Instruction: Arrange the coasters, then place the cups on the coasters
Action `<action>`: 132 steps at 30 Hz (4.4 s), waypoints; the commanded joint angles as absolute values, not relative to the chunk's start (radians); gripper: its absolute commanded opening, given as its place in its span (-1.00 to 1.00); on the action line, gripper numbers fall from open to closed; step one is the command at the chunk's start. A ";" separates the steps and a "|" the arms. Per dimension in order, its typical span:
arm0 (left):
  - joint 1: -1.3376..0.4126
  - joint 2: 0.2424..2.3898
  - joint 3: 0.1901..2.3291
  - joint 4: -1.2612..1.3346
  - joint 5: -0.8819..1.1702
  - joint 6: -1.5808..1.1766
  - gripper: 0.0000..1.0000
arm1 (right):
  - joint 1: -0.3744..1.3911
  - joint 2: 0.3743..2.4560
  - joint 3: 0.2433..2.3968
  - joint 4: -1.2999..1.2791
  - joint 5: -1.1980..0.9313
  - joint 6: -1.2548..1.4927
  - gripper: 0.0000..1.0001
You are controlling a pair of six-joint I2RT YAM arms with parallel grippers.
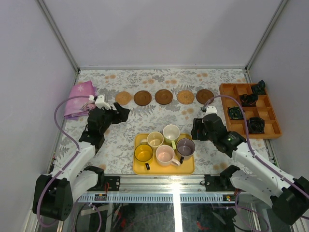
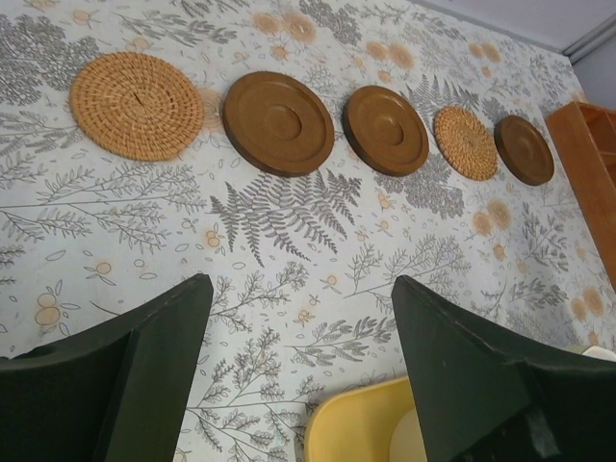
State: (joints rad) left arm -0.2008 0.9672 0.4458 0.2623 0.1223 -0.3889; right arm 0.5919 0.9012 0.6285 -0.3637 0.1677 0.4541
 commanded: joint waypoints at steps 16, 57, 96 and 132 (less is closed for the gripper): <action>-0.265 1.001 0.446 0.245 0.098 -0.408 0.52 | 0.738 0.691 0.516 -0.426 0.053 0.620 0.65; -0.272 0.944 0.415 0.203 0.055 -0.391 0.54 | 1.087 0.899 0.516 -0.471 0.345 0.798 0.84; -0.271 0.913 0.403 0.204 0.013 -0.399 0.54 | 1.161 0.837 0.739 -0.682 0.762 0.700 -1.00; -0.271 1.042 0.431 0.256 -0.019 -0.403 0.56 | 0.157 1.500 1.158 -0.037 0.152 0.103 -1.00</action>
State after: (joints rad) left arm -0.2680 1.0309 0.4118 0.1936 -0.0010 -0.4065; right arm 0.2108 1.4357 1.0157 -0.1448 0.2947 0.1223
